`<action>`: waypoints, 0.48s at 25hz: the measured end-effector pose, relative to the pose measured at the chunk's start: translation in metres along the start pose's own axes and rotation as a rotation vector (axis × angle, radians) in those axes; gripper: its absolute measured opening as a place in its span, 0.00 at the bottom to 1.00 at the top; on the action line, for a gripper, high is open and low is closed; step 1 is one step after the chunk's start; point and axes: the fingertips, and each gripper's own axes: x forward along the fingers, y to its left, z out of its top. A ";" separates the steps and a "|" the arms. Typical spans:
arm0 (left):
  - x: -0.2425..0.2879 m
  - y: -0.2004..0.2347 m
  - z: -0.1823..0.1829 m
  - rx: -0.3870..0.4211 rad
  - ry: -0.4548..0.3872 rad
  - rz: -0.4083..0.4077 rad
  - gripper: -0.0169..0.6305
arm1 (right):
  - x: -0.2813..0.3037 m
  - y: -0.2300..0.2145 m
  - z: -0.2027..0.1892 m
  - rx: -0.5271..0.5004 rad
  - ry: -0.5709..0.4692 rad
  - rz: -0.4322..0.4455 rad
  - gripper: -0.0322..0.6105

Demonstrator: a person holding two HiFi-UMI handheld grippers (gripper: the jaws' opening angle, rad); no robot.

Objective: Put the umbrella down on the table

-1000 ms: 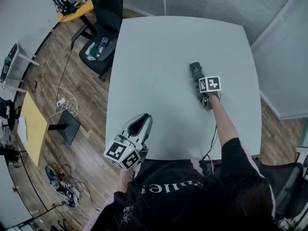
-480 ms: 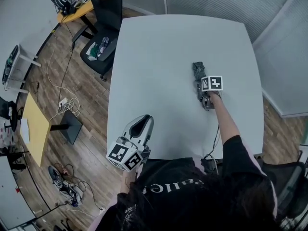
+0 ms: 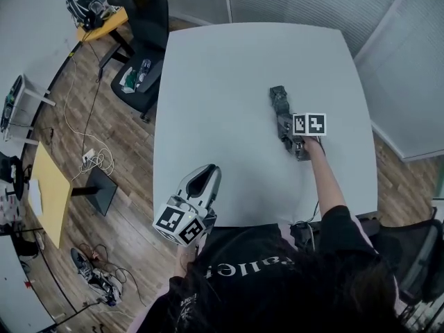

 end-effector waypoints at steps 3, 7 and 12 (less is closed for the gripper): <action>-0.002 -0.006 -0.001 0.006 0.005 -0.026 0.12 | -0.026 0.014 0.001 0.007 -0.069 0.042 0.46; -0.007 -0.012 -0.003 0.010 0.007 -0.053 0.12 | -0.061 0.030 -0.008 0.035 -0.158 0.083 0.45; -0.011 -0.014 -0.005 0.009 0.015 -0.091 0.12 | -0.101 0.056 -0.025 0.035 -0.230 0.124 0.42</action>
